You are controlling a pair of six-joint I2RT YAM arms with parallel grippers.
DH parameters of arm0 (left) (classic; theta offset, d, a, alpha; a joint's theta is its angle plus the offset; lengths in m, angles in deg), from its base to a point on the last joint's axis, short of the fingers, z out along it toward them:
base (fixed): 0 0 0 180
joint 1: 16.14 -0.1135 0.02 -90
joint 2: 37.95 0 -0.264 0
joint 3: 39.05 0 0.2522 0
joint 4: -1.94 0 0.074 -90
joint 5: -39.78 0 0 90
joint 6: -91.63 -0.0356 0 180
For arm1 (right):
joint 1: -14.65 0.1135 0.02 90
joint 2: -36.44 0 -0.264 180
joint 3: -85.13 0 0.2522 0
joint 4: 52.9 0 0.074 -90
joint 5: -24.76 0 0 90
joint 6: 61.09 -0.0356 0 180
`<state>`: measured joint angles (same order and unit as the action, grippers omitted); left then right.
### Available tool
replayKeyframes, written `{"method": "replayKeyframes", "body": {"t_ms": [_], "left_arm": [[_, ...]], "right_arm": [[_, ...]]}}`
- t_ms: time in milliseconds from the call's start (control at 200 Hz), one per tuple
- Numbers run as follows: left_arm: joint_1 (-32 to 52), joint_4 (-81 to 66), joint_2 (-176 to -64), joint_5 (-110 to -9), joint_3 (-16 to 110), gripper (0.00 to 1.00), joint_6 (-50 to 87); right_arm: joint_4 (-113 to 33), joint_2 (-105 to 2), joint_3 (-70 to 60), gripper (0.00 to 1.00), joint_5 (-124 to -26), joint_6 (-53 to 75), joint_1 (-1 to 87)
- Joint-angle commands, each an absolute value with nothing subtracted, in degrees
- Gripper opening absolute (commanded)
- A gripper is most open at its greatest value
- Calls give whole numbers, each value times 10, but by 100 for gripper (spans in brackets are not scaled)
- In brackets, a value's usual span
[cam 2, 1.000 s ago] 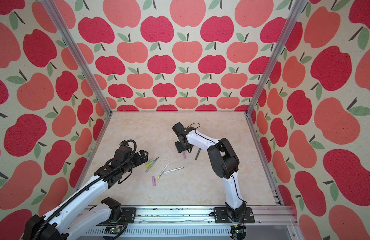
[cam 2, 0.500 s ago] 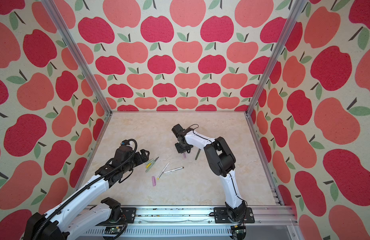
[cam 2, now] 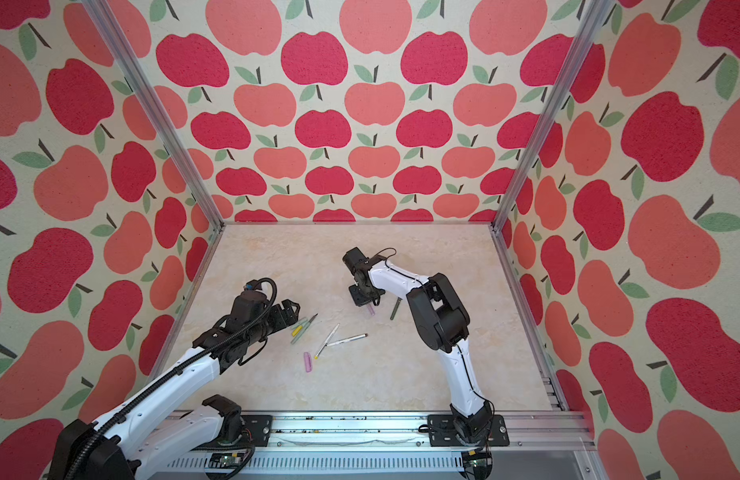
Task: Insert the pens into the pen caps
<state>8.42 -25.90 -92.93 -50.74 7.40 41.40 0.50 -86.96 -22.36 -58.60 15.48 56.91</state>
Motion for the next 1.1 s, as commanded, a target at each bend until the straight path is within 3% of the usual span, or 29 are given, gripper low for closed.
{"method": "replayKeyframes", "body": {"t_ms": [0, 250, 450, 790, 1096], "left_arm": [[82, -252, -907, -545, 99, 92, 371], [82, -139, -869, -707, 88, 91, 311], [89, -35, -913, -824, 94, 87, 340], [131, 81, -1019, -854, 118, 83, 379], [135, 132, -1070, -846, 131, 67, 393]], "right_arm": [[-32, -800, -208, 10, -655, 127, 558], [-205, -670, -105, 9, -922, 9, 512], [-390, -611, -26, 9, -1046, -100, 513], [-545, -581, 36, 9, -1100, -172, 532], [-560, -560, 56, 9, -1108, -179, 538]]}}
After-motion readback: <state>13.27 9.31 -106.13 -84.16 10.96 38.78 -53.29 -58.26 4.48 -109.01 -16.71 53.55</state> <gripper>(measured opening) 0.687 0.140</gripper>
